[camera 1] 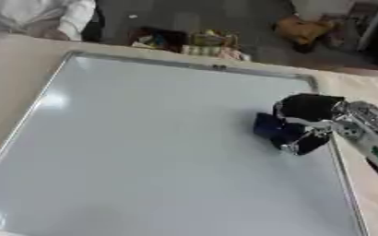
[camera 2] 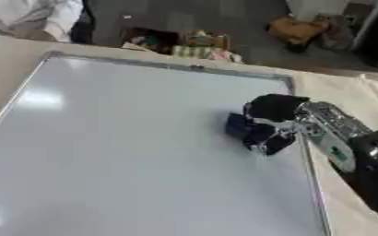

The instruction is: Wipe the whiteboard clean with a brush.

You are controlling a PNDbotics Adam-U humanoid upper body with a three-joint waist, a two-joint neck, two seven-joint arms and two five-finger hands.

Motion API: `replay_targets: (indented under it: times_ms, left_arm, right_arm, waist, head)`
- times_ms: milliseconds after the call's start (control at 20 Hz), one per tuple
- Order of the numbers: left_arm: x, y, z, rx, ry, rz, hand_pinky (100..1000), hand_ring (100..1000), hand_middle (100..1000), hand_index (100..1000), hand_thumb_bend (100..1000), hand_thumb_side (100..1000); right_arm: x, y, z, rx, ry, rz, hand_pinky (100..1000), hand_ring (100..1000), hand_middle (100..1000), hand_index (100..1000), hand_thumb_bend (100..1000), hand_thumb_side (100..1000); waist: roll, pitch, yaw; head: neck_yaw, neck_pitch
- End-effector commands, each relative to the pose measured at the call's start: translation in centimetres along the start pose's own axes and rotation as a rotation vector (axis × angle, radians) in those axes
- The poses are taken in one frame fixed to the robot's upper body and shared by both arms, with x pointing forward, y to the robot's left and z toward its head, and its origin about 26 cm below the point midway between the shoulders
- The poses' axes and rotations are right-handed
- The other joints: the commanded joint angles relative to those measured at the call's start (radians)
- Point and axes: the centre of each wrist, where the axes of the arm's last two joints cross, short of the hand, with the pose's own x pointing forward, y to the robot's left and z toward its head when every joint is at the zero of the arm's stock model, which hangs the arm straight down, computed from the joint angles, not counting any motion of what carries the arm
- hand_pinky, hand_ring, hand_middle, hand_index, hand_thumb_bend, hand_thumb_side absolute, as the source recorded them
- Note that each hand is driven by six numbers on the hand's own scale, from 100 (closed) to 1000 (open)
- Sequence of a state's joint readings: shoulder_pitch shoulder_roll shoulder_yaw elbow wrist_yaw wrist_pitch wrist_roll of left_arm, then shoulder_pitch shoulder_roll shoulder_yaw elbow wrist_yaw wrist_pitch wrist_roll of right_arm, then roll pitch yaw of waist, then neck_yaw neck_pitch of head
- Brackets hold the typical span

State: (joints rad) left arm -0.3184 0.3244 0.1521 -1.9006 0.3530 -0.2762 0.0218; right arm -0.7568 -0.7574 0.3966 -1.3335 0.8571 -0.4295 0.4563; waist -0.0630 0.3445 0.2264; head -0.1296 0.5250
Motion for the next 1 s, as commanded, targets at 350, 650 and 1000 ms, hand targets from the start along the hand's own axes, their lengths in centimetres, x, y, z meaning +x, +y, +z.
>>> replay_targets:
  times_ms: [350,650,1000]
  left_arm:
    - [0.6,-0.1,-0.6,-0.011,-0.026,0.001,673,647,572,632,283,967]
    - [0.6,0.0,-0.6,-0.011,-0.025,0.001,673,647,571,632,284,967]
    - [0.6,-0.1,-0.6,-0.01,-0.022,0.001,673,647,571,632,284,967]
  right_arm:
    - [1.5,0.1,0.4,0.061,-0.089,0.052,546,608,201,170,100,211]
    - [2.6,-0.6,0.9,0.062,-0.143,0.065,546,605,200,168,100,203]
    - [3.8,-1.6,1.3,0.063,-0.194,0.072,546,601,197,167,100,197]
  waist:
    - [0.009,-0.021,-0.002]
    - [0.008,-0.024,-0.004]
    - [0.007,-0.025,-0.006]
  head:
    - [-0.001,-0.003]
    - [-0.002,-0.003]
    - [-0.003,-0.002]
